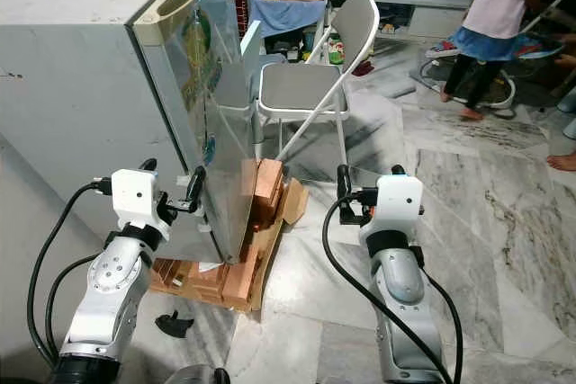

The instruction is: Restocking fridge

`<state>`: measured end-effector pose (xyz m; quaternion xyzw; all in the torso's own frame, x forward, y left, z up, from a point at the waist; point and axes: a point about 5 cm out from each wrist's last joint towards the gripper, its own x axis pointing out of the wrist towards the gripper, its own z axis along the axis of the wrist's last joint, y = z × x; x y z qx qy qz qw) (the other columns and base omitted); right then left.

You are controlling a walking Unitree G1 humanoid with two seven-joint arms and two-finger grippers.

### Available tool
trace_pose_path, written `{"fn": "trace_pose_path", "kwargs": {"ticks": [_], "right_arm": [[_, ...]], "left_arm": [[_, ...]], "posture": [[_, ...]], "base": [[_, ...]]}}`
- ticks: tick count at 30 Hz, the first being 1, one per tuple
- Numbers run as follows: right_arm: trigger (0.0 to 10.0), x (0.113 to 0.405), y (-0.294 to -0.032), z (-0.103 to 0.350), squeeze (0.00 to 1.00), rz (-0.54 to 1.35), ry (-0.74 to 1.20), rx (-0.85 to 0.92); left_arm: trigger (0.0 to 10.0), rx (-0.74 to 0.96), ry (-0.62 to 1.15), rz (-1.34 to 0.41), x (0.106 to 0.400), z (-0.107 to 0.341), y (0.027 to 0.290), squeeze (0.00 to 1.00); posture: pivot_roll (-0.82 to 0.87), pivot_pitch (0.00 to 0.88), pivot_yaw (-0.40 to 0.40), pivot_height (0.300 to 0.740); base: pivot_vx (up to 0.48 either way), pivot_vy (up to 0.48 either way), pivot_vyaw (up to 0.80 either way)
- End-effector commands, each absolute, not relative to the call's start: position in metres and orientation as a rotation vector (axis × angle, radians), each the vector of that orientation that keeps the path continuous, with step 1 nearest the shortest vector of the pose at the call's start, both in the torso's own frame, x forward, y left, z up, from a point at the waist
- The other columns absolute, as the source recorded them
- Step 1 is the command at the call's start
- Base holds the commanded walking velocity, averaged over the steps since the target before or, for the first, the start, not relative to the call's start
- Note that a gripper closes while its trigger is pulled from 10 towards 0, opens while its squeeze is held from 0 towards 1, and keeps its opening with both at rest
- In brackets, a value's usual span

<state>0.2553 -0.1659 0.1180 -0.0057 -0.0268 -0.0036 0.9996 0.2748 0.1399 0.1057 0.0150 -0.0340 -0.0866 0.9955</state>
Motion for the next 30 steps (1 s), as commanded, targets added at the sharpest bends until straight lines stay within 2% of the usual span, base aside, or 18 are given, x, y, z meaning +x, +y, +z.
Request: {"fn": "trace_pose_path", "kwargs": {"ticks": [1, 10, 22, 30], "right_arm": [[10.0, 0.252, -0.165, 0.121, 0.0, -0.005, -0.056, -0.012], [10.0, 0.231, -0.159, 0.116, 0.0, 0.016, -0.021, -0.026], [10.0, 0.215, -0.169, 0.125, 0.0, 0.015, 0.014, -0.051], [10.0, 0.175, -0.183, 0.108, 0.0, 0.006, 0.18, -0.085]], "left_arm": [[10.0, 0.034, -0.074, -0.178, 0.276, 0.107, 0.141, 0.0], [10.0, 0.07, -0.047, -0.19, 0.286, 0.103, 0.148, 0.0], [10.0, 0.082, -0.053, -0.151, 0.33, 0.111, 0.153, 0.0], [10.0, 0.066, -0.051, -0.145, 0.359, 0.123, 0.145, 0.0]], "posture": [[-0.03, 0.0, 0.043, 0.74], [-0.05, 0.014, 0.054, 0.74], [-0.1, 0.089, 0.037, 0.74], [-0.14, 0.128, 0.04, 0.74]], "base": [[0.0, 0.0, 0.0], [0.0, 0.0, 0.0], [0.0, 0.0, 0.0], [0.0, 0.0, 0.0]]}}
